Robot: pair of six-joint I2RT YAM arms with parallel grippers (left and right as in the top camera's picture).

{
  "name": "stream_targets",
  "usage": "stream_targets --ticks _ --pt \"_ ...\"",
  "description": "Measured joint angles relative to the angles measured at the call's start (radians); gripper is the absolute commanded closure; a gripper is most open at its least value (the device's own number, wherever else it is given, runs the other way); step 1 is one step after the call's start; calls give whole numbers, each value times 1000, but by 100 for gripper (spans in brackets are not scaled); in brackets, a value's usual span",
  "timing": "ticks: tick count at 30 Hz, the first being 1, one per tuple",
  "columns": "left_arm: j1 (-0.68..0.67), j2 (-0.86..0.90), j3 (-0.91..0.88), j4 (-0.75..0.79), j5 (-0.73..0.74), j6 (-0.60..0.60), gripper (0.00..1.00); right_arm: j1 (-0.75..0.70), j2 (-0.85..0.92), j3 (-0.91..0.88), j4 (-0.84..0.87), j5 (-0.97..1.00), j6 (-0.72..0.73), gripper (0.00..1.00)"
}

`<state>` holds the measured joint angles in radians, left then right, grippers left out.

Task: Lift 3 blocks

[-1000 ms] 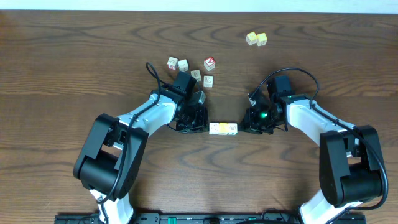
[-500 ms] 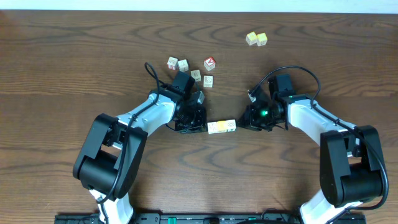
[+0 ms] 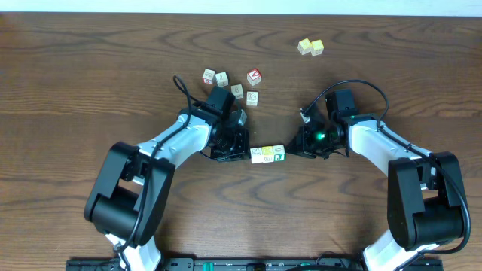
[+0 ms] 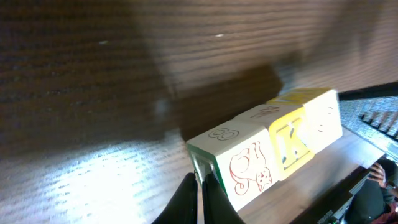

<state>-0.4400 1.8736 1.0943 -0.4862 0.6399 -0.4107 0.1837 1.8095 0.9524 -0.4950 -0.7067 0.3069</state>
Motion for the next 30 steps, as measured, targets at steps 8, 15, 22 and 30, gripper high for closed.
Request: stream_targets --ticks 8,15,22,30 --pt "1 -23 0 -2 -11 0 93 0 0 0 7 -6 0 99" --pt "5 -23 0 -6 -27 0 93 -3 0 0 38 -48 12 99" --pt "6 -25 -3 -11 -37 0 93 -3 -17 0 39 -71 27 99" --pt "8 -92 -8 -16 -48 0 93 -3 -72 0 28 -78 31 99"
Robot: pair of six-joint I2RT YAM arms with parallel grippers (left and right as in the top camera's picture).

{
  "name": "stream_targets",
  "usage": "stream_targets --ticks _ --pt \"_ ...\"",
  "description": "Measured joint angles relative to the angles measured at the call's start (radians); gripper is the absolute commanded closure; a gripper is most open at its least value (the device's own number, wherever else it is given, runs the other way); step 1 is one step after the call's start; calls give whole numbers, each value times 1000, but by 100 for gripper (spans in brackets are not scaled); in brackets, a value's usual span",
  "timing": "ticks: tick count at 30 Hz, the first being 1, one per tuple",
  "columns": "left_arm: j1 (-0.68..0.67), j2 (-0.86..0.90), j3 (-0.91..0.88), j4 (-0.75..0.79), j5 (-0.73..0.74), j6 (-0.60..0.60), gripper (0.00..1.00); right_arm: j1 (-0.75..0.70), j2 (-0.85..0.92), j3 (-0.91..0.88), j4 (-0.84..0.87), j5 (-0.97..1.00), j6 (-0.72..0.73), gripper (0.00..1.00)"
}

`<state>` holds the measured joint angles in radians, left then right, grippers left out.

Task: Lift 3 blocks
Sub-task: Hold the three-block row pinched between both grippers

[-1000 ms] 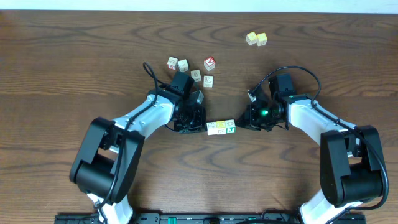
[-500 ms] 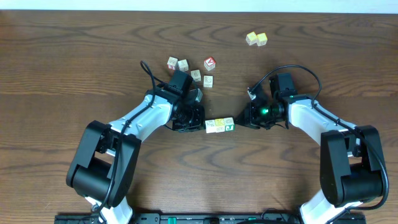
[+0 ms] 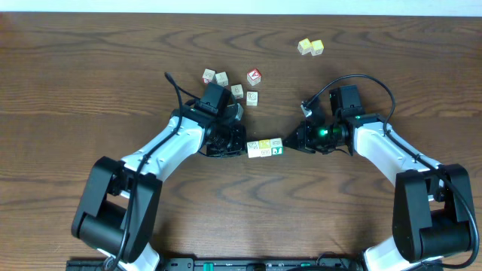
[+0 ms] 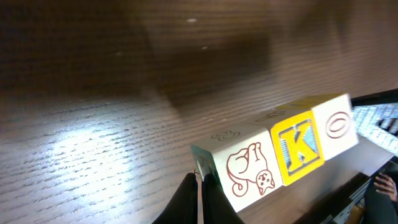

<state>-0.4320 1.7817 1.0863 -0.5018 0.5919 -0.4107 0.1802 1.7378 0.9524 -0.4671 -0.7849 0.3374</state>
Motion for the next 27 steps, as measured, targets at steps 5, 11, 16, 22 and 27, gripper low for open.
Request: stream_targets --ticks 5,11,16,22,27 --pt "1 -18 0 -3 -4 0 93 0 0 0 -5 1 4 99" --pt "1 -18 0 -5 -3 0 93 0 -22 0 -20 0 15 99" --pt "1 -18 0 -5 -1 -1 93 1 -65 0 -23 -16 23 99" --pt "2 -28 0 -24 -10 -3 93 17 -69 0 -23 -8 38 99" --pt "6 -92 0 -34 -19 -4 93 20 -69 0 -21 20 48 99"
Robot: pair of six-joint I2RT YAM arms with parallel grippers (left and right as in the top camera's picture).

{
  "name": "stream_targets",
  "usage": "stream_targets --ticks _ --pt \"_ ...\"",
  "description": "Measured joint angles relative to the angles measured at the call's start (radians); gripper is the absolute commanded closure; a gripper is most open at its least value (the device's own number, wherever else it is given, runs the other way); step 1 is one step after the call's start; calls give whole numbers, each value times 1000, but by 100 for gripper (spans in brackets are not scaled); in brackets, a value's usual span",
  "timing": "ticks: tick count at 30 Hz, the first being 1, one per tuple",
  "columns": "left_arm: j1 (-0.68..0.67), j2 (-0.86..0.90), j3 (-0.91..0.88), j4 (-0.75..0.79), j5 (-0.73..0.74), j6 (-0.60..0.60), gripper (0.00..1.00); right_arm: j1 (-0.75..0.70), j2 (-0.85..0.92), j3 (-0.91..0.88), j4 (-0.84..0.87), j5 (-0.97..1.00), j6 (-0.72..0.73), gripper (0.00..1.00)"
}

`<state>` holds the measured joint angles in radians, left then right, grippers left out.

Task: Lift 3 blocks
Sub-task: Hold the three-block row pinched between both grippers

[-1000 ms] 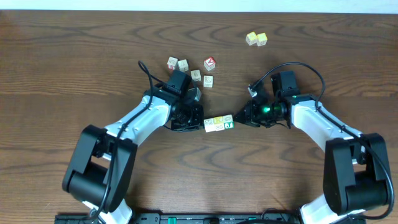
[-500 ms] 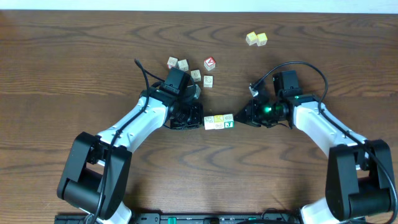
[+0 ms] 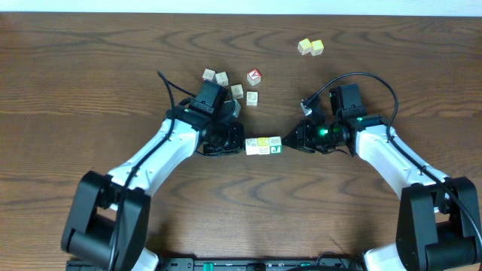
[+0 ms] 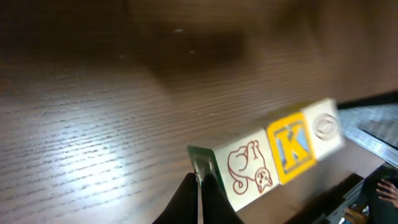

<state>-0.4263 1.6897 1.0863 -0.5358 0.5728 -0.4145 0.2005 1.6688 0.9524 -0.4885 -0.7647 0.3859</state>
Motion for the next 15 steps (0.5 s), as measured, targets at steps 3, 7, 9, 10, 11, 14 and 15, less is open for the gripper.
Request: stream_targets --ticks 3,7,9,10,11,14,15 --pt "0 -37 0 1 6 0 93 0 0 0 -1 13 1 99" --pt "0 -61 0 3 31 0 93 0 0 0 0 23 9 99" --pt "0 -61 0 2 35 0 93 0 0 0 0 25 13 99" --pt "0 -61 0 3 39 0 93 0 -1 0 0 26 16 99" --pt "0 -61 0 3 40 0 93 0 -4 0 0 28 18 99" --pt "0 -61 0 2 42 0 93 0 -31 -5 8 37 27 99" --pt "0 -61 0 2 42 -2 93 0 -44 -6 8 40 28 99"
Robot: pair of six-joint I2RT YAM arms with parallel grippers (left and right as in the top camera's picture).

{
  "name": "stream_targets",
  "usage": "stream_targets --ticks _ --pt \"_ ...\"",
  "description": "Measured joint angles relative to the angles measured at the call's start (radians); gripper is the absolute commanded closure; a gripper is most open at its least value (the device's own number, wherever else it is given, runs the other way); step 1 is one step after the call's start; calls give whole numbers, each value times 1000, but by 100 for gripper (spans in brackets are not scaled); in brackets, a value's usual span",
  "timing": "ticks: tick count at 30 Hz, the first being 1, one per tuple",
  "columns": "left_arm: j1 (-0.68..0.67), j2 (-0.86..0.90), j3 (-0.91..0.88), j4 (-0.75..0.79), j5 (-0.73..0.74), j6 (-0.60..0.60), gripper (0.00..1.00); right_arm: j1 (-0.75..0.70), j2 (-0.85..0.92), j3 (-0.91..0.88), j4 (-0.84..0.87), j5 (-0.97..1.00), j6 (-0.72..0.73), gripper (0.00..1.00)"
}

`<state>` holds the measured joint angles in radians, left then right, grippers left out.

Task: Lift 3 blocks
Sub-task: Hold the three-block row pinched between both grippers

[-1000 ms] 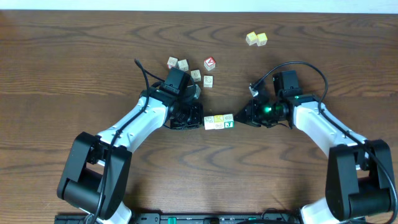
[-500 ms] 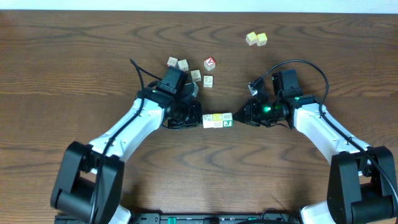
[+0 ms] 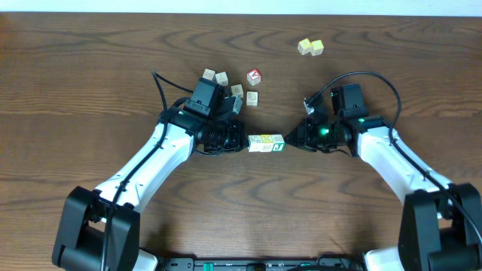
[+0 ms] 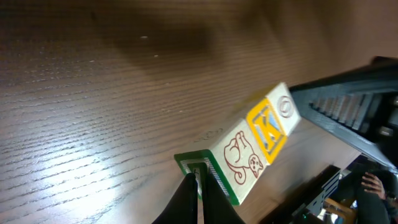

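Three blocks form one row [image 3: 266, 143] held end to end between my two grippers. In the left wrist view they are a white block with a red cat [image 4: 239, 158], a yellow K block [image 4: 268, 124] and a white block [image 4: 286, 106]. The left gripper [image 4: 198, 180] is shut, its tips pressed against the green end face of the cat block. From the right, the right gripper [image 3: 290, 141] tapers to a point against the row's other end. The row's shadow lies far off on the wood, so the row hangs above the table [image 3: 90, 90].
Several loose blocks lie behind the left arm, among them a red one [image 3: 254, 76] and pale ones [image 3: 208, 75]. Two yellow blocks [image 3: 310, 47] sit at the back right. Cables loop from both wrists.
Both grippers and the row between them have shifted slightly toward the far side. In the left wrist view the row now tilts more steeply and looks smaller against the table.
At first the row lay nearer the front, pinched between both shut grippers. At each later moment the arms were stretched further out and the row sat further back. Its shadow has drawn away from it in the left wrist view.
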<state>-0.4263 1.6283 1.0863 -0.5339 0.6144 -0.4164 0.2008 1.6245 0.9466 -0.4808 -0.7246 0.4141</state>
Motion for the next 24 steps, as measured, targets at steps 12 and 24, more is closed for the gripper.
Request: stream_targets --ticks 12,24 --pt "0 0 2 0 -12 -6 93 0 -93 0 -81 -10 14 99" --pt "0 0 5 0 -11 -26 93 0 -93 0 -79 -8 15 99"
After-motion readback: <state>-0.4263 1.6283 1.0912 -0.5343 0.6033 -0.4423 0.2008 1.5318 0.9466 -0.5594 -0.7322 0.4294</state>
